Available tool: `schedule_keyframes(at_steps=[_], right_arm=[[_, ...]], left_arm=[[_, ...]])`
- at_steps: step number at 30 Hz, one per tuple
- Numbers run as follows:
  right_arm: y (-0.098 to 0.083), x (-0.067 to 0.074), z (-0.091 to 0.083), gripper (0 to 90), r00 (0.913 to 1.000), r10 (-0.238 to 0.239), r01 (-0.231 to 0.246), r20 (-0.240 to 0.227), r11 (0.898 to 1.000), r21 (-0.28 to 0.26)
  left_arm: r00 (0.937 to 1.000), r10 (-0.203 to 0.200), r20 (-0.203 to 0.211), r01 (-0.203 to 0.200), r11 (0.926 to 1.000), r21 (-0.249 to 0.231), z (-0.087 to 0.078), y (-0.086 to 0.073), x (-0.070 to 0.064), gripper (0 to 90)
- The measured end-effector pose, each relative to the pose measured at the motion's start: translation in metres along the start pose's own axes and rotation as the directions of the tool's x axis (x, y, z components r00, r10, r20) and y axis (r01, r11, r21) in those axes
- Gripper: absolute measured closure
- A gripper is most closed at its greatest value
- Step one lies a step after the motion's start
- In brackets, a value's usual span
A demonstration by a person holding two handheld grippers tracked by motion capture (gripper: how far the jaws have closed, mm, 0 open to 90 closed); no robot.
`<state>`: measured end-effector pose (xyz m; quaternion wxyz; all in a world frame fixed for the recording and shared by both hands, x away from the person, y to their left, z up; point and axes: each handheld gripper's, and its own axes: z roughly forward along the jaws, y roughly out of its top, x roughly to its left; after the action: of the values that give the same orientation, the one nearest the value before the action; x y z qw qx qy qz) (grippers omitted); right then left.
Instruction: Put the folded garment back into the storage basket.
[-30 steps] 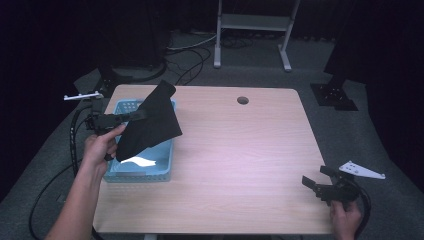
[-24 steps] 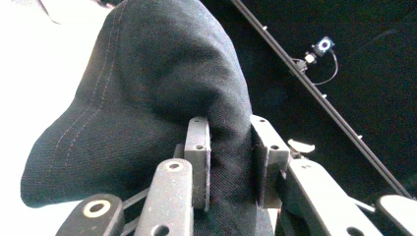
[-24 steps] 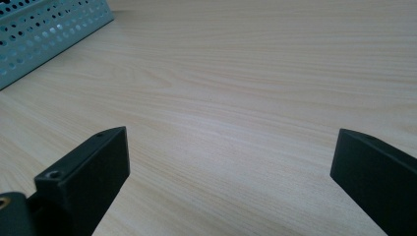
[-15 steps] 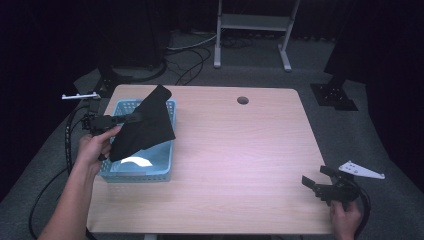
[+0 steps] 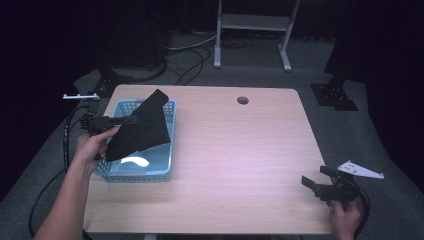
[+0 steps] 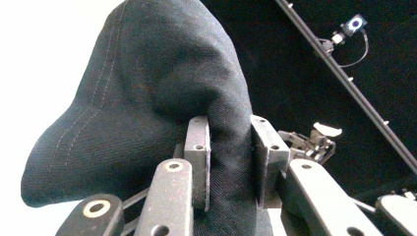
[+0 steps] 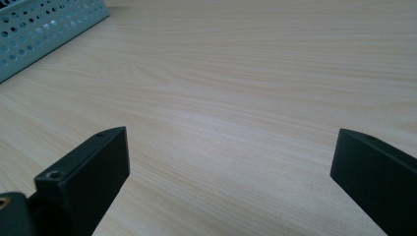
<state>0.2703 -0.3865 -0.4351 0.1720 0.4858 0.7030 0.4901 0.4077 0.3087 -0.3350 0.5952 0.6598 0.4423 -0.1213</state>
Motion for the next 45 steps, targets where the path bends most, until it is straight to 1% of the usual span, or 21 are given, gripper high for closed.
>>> schedule_keyframes(at_steps=[5,13,18,26,30,36,42,45], right_arm=[[0.0,0.0,0.0,1.4,1.0,0.0,0.0,0.001,1.0,0.0],[0.0,0.0,0.0,1.5,1.0,0.001,-0.001,0.002,1.0,0.003],[0.0,0.0,0.0,1.4,1.0,0.001,-0.001,0.002,1.0,0.004],[0.0,0.001,0.0,1.4,1.0,0.0,0.0,0.003,1.0,0.004],[0.0,0.001,0.0,1.4,1.0,0.0,0.0,0.004,1.0,0.004],[0.0,0.001,0.0,1.5,1.0,0.0,0.0,0.004,1.0,0.005],[0.0,0.001,0.001,1.4,1.0,0.0,0.0,0.004,1.0,0.005],[0.0,0.001,0.001,1.4,1.0,0.001,-0.001,0.005,1.0,0.006]], left_arm=[[0.9997,0.0,-0.025,0.0,0.9996,0.029,0.001,-0.001,0.004,73.3],[0.9992,-0.002,-0.039,0.005,0.9985,0.055,0.002,-0.001,0.009,73.3],[0.9983,0.003,-0.057,0.002,0.9964,0.085,0.003,-0.002,0.012,73.4],[0.997,0.005,-0.077,0.003,0.9947,0.103,0.003,-0.003,0.015,73.3],[0.9969,0.008,-0.079,0.001,0.9939,0.11,0.004,-0.003,0.017,73.3],[0.995,0.01,-0.099,0.003,0.9906,0.137,0.005,-0.005,0.019,73.3],[0.9943,0.004,-0.107,0.011,0.9905,0.137,0.003,-0.006,0.02,73.3],[0.9931,0.012,-0.116,0.006,0.9882,0.153,0.004,-0.007,0.022,73.3]])
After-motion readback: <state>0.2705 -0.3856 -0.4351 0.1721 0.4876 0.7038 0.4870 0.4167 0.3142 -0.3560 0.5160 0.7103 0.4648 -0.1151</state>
